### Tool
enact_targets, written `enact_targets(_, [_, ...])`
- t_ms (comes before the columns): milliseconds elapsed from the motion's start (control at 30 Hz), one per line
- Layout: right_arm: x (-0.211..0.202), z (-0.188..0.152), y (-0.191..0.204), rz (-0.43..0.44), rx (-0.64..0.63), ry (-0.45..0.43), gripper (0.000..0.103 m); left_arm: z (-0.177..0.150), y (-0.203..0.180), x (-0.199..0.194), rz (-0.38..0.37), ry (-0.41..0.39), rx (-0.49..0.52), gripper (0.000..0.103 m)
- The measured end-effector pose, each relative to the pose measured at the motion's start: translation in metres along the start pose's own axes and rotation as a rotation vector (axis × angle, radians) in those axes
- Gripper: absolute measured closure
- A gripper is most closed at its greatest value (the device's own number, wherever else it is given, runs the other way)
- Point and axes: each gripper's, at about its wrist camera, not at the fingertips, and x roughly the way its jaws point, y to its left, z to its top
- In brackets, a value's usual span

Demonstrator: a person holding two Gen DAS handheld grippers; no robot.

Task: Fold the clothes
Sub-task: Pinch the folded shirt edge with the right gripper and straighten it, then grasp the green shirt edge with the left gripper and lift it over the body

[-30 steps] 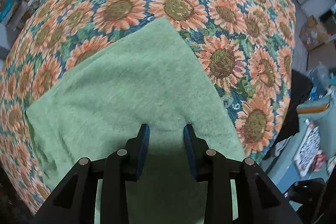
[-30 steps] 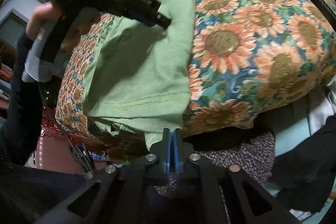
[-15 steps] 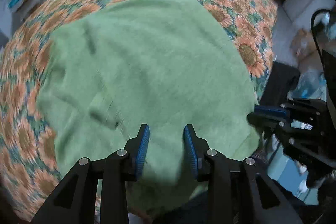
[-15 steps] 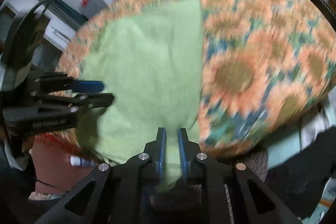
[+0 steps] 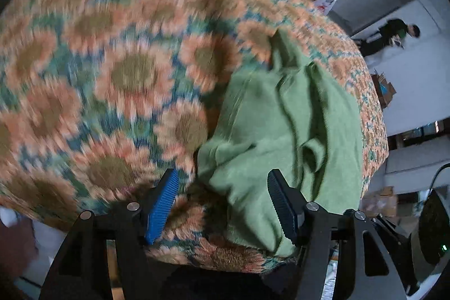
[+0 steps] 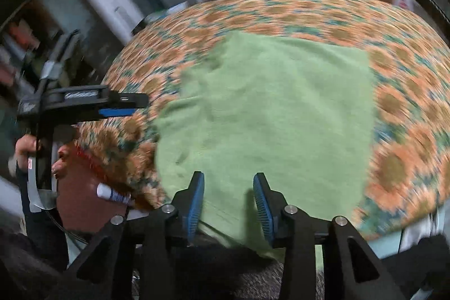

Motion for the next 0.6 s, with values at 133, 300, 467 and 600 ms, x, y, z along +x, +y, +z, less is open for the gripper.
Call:
enact_targets(133, [0.019, 0.012, 0.036, 0.016, -0.117, 0.030, 0.056, -0.022, 0.008, 0.018, -0.039, 0.035, -0.038, 0.036])
enact_targets(300, [0.017, 0.027, 0.035, -0.061, -0.124, 0.006, 0.042, -0.038, 0.022, 0.020, -0.149, -0.012, -0.134, 0.037])
enact_targets(467, [0.023, 0.066, 0.002, -0.117, -0.004, 0.026, 0.040, -0.045, 0.022, -0.033, -0.136, -0.094, -0.074, 0.040])
enact_targets(600, [0.046, 0.107, -0.021, -0.151, 0.063, 0.078, 0.037, -0.051, -0.014, -0.062, -0.155, -0.121, 0.136, 0.038])
